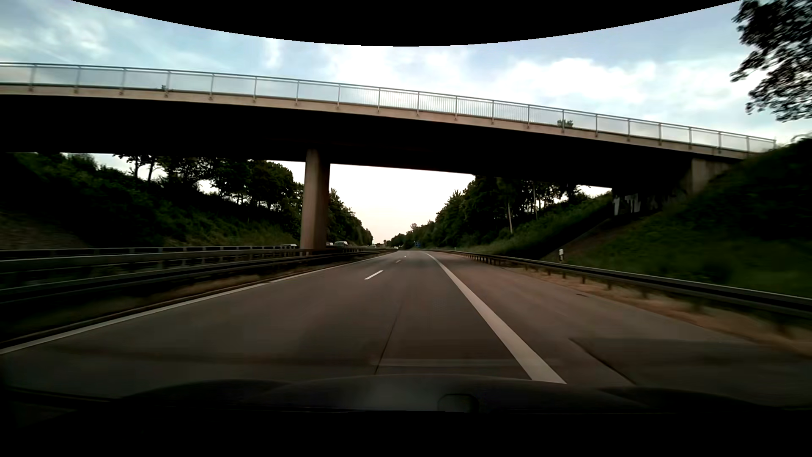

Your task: Follow the waypoints while adhering to traffic rules and regulations

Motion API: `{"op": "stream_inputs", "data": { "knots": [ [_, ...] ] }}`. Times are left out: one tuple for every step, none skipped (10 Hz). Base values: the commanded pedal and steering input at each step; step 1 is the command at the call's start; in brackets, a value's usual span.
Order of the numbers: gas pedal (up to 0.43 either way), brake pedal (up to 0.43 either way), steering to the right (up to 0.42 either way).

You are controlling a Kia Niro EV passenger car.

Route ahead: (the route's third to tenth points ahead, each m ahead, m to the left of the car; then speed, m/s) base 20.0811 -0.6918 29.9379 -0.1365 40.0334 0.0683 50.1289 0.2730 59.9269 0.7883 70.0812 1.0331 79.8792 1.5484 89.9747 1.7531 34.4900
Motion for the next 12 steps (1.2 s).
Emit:
{"op": "stream_inputs", "data": {
  "knots": [
    [0.331, 0.006, -0.007],
    [0.331, 0.006, -0.007],
    [0.331, 0.006, -0.007],
    [0.331, 0.006, -0.007],
    [0.339, 0.006, -0.006],
    [0.339, 0.006, -0.006],
    [0.339, 0.006, -0.005],
    [0.339, 0.006, -0.005],
    [0.339, 0.006, -0.005],
    [0.339, 0.006, -0.004],
    [0.35, 0.006, -0.004],
    [0.35, 0.006, -0.004]
  ]
}}
